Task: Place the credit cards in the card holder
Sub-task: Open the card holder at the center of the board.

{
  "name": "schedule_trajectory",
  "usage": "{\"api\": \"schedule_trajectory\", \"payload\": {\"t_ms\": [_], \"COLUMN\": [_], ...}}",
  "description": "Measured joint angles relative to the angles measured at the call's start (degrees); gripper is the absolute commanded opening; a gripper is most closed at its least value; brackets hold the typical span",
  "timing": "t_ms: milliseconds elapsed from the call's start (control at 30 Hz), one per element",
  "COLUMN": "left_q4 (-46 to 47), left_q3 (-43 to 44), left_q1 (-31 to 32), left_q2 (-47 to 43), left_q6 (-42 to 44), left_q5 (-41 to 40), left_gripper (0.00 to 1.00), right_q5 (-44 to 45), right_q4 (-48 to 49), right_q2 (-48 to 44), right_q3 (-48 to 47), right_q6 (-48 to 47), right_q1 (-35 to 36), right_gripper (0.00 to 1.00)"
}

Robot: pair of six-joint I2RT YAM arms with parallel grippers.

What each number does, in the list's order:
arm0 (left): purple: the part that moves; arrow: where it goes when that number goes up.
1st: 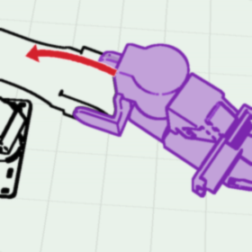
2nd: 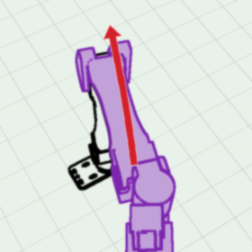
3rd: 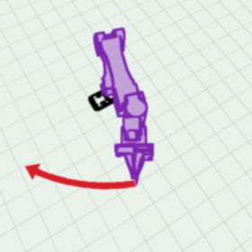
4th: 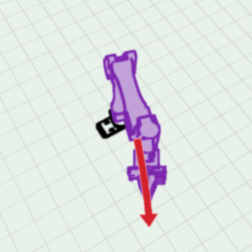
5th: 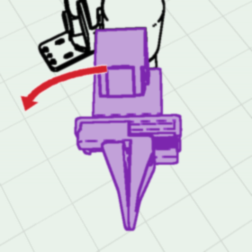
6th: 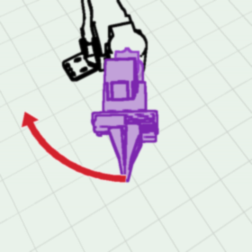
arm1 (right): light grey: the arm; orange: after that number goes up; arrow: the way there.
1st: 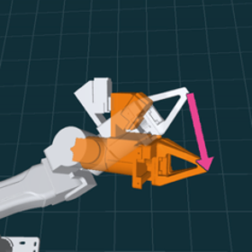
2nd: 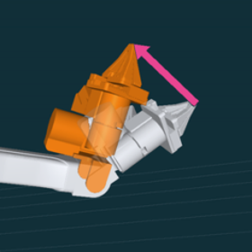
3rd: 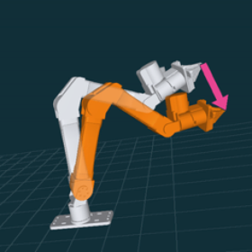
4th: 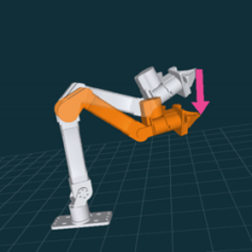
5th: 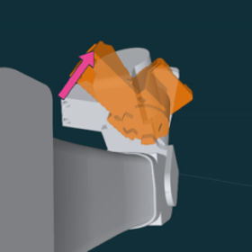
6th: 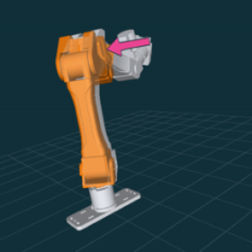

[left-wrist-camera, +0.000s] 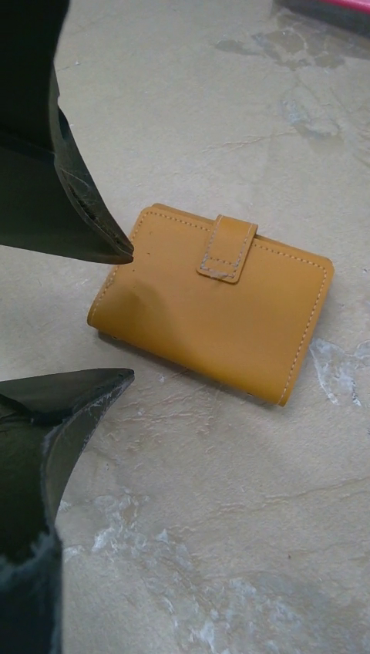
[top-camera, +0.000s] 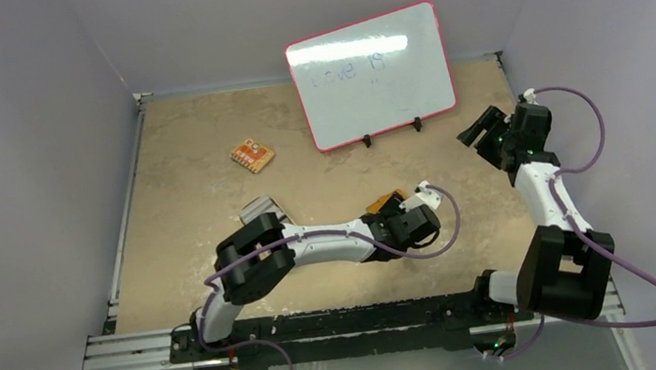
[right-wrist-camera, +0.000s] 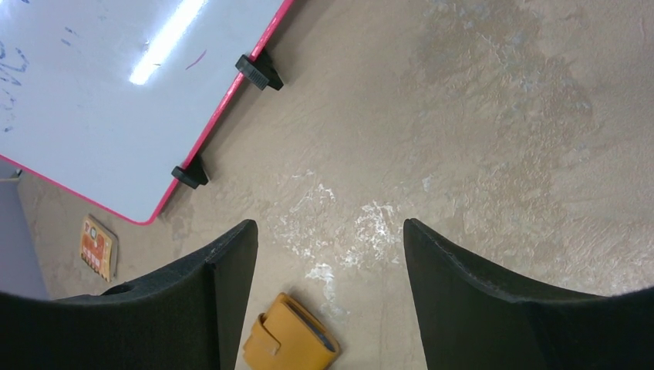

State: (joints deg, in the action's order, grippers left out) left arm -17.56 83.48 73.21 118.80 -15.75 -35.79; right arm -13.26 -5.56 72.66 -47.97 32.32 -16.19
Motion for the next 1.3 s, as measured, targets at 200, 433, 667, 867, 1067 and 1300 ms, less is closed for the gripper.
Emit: {"api": "schedule_trajectory", "payload": {"t_ms": [200, 433, 667, 867, 1067, 1300], "left_q4": [1.31, 4.63, 3.04, 7.78, 20.24, 37.22], "left_q3": [0.02, 0.04, -1.92, -8.37, -21.66, -34.49], "left_q1": [0.00, 0.07, -0.61, -9.79, -24.20, -25.90], "left_q2": [2.84, 5.20, -0.04, -16.50, -24.98, -19.91], "left_q6": [0.50, 2.82, -0.31, -13.46, -28.52, -43.08], "left_q5": [-1.88, -8.28, -7.10, 11.52, 26.23, 40.65], "left_gripper": [0.43, 0.00, 0.00, 0.00, 0.00, 0.00], "right_q5": [0.02, -0.39, -5.88, -9.42, -10.54, -8.74], "right_q4": [0.33, 0.31, 2.45, 2.27, 3.69, 5.99], "right_q2": [-0.31, -1.60, -8.02, -12.66, -15.91, -11.76], "right_q3": [1.22, 1.84, 5.70, 8.59, 11.98, 13.90], "right_q6": [-0.20, -2.08, -3.10, -2.73, 0.46, 4.76], "right_q1": [0.00, 0.00, 0.04, 6.01, 16.37, 25.62], "right_gripper": [0.71, 0.70, 0.67, 0.63, 0.50, 0.46]}}
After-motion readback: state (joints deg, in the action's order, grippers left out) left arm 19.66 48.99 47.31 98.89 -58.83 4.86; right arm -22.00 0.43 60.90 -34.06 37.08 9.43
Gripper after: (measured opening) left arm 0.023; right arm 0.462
